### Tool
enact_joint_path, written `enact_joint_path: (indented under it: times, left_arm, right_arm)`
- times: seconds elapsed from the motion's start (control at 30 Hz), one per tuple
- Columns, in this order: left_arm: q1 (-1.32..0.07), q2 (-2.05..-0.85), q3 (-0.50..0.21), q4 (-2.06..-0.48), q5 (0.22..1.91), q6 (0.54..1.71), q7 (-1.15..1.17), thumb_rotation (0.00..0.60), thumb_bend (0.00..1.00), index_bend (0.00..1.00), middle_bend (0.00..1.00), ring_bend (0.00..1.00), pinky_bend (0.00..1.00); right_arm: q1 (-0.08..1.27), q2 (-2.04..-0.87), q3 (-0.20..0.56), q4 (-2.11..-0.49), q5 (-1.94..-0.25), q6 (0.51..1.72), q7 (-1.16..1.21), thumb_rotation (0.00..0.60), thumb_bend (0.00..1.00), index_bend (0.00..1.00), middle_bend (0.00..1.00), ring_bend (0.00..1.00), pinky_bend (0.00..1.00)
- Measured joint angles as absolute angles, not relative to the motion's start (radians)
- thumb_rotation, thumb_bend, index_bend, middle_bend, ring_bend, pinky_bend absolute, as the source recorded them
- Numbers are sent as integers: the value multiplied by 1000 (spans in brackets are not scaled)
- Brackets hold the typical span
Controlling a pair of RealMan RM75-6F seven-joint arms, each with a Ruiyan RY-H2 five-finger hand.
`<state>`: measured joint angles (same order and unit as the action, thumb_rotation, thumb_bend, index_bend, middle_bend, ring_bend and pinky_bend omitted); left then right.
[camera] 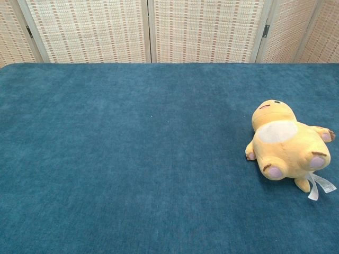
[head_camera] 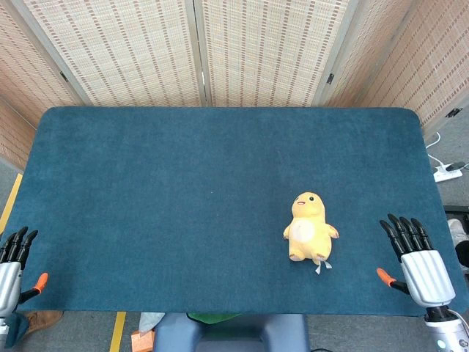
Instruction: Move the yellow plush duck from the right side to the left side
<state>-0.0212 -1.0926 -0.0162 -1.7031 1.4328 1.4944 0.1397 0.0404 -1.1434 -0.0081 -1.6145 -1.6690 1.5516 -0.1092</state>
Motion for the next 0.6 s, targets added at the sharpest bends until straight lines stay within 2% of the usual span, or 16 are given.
enact_joint_path:
  times: [0.3, 0.6]
  left_arm:
    - [-29, -1092, -14, -1702, 1450, 1481, 125, 600, 336, 0, 0, 0, 189]
    - [-47, -1085, -17, -1689, 1450, 1451, 94, 600, 336, 0, 0, 0, 188]
  right_arm:
    - [117, -1153, -15, -1625, -1679, 1412, -97, 600, 127, 0, 0, 0, 0]
    - [322, -1222, 36, -1648, -1582, 1056, -208, 600, 155, 0, 0, 0, 0]
